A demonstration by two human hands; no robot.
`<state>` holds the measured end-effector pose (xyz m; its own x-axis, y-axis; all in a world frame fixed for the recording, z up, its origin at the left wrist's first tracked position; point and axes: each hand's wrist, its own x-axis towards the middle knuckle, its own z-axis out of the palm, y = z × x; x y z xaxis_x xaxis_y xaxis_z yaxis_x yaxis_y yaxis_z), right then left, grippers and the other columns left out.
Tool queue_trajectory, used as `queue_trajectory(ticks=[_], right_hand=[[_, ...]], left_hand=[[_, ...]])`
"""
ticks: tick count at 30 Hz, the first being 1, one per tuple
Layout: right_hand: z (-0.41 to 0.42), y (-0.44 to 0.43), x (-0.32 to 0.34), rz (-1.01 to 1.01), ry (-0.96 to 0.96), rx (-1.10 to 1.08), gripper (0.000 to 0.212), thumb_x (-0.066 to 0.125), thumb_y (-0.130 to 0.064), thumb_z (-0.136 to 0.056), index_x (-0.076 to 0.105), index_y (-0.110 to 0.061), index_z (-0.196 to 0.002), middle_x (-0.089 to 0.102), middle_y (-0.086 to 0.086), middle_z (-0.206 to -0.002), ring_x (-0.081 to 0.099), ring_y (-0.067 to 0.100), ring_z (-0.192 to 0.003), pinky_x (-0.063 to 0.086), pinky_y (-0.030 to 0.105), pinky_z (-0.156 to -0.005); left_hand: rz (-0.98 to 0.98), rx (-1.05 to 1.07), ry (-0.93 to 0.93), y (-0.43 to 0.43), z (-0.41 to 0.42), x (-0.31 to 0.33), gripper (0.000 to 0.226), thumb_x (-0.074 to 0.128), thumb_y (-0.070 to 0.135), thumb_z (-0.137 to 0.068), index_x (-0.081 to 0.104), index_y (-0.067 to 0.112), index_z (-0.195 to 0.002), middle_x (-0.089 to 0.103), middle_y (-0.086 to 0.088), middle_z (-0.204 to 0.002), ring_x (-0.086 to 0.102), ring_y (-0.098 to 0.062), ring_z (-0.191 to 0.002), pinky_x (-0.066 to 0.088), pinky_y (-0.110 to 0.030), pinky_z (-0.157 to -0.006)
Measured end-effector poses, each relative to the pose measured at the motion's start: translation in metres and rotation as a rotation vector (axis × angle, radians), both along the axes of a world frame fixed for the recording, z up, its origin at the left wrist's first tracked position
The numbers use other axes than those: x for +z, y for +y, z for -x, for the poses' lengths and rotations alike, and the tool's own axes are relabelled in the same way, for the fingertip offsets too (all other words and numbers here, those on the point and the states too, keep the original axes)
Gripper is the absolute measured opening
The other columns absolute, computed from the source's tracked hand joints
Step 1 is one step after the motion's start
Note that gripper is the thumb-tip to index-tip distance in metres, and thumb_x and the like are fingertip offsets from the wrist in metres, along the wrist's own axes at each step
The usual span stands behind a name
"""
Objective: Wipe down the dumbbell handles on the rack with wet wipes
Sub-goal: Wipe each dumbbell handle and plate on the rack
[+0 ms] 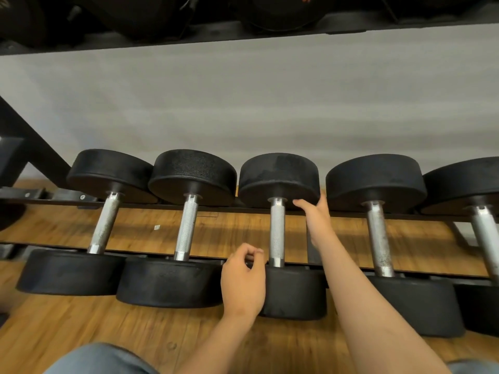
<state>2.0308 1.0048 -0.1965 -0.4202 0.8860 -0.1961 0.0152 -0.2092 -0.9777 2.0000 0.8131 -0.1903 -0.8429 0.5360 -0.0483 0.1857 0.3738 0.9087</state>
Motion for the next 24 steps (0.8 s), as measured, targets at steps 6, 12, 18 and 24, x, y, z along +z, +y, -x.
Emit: queue_trajectory(ticks=[6,12,18,24], right_hand=[[-0.005,-0.014,0.002,-0.179,-0.042,-0.060,0.086,0.069,-0.007,-0.086,0.020,-0.023,-0.155,0.035,0.002,-0.154,0.035,0.020,-0.141,0.033,0.028,-0.104],[-0.011,-0.020,0.024,-0.661,-0.168,0.055,0.086,0.065,-0.006,-0.088,0.015,-0.023,-0.155,0.014,-0.006,-0.163,0.011,0.008,-0.149,0.016,0.029,-0.119],[-0.016,-0.015,0.045,-0.500,-0.189,0.156,0.081,0.059,-0.019,-0.095,0.007,-0.024,-0.157,0.004,-0.008,-0.164,0.005,0.010,-0.150,0.011,0.028,-0.117],[0.014,-0.020,0.069,-1.123,-0.556,0.213,0.079,0.053,-0.044,-0.096,0.010,-0.016,-0.157,0.008,0.000,-0.164,0.000,0.013,-0.151,-0.009,0.033,-0.119]], left_hand=[[-0.003,-0.001,0.012,0.000,0.000,0.002,0.020,0.056,0.023,-0.095,0.062,0.020,-0.076,0.067,0.009,-0.085,0.060,-0.002,-0.084,0.040,-0.015,-0.070],[-0.003,0.001,0.018,0.000,0.000,0.001,0.020,0.056,0.024,-0.095,0.062,0.021,-0.076,0.067,0.007,-0.083,0.061,-0.004,-0.083,0.041,-0.017,-0.069],[-0.018,-0.001,-0.010,-0.001,0.000,0.002,0.021,0.056,0.023,-0.096,0.061,0.020,-0.076,0.068,0.008,-0.086,0.062,-0.004,-0.084,0.045,-0.021,-0.072],[-0.021,0.008,0.002,-0.001,0.000,0.003,0.024,0.056,0.023,-0.096,0.059,0.019,-0.072,0.067,0.004,-0.076,0.062,-0.006,-0.076,0.044,-0.020,-0.067]])
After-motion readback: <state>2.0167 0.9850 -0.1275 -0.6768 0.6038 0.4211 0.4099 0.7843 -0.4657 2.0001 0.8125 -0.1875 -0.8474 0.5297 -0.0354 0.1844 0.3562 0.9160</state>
